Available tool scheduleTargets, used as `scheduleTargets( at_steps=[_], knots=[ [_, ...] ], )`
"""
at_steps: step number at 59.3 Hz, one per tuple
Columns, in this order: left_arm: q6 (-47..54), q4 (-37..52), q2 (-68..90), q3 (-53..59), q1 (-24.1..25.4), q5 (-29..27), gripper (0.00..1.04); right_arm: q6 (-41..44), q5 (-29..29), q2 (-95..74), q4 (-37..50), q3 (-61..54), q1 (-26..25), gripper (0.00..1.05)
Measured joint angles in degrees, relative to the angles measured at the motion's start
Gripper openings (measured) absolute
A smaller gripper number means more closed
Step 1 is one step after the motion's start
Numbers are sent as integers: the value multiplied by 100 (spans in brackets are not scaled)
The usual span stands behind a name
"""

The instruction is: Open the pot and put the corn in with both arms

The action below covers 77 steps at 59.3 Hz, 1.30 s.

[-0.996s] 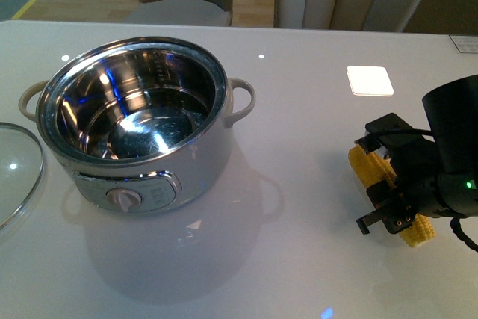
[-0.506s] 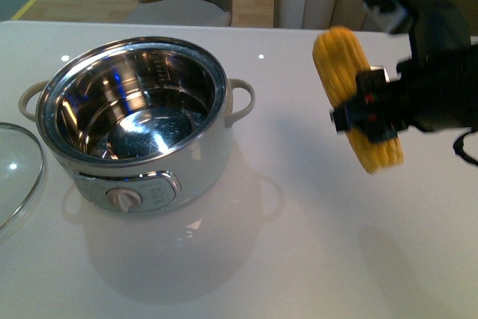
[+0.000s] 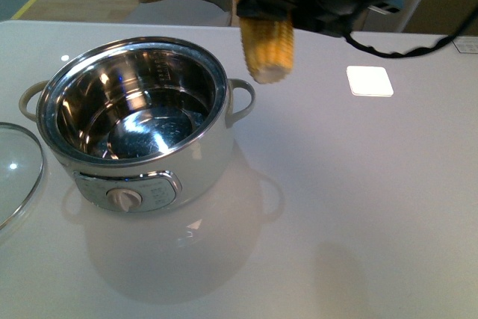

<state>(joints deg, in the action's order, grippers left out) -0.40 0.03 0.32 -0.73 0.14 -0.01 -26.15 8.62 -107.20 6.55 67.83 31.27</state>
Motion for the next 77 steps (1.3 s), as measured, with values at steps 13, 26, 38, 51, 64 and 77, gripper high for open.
scheduleTargets(
  at_steps=[13, 26, 38, 51, 64, 77],
  knots=[
    [0, 0, 0, 0, 0, -2, 98, -437, -46, -824, -426, 1189, 275, 22],
    [0, 0, 0, 0, 0, 0, 98, -645, -122, -1624, -975, 2225, 507, 22],
    [0, 0, 0, 0, 0, 0, 98, -866, 4, -2194, -1357, 2638, 726, 22],
    [0, 0, 0, 0, 0, 0, 98, -859, -70, -2535, -1725, 2712, 826, 21],
    [0, 0, 0, 0, 0, -2, 98, -835, -83, -2549, -1687, 2667, 848, 35],
    [0, 0, 0, 0, 0, -2, 98, -782, -225, -2361, -1547, 2319, 793, 71]
  ],
)
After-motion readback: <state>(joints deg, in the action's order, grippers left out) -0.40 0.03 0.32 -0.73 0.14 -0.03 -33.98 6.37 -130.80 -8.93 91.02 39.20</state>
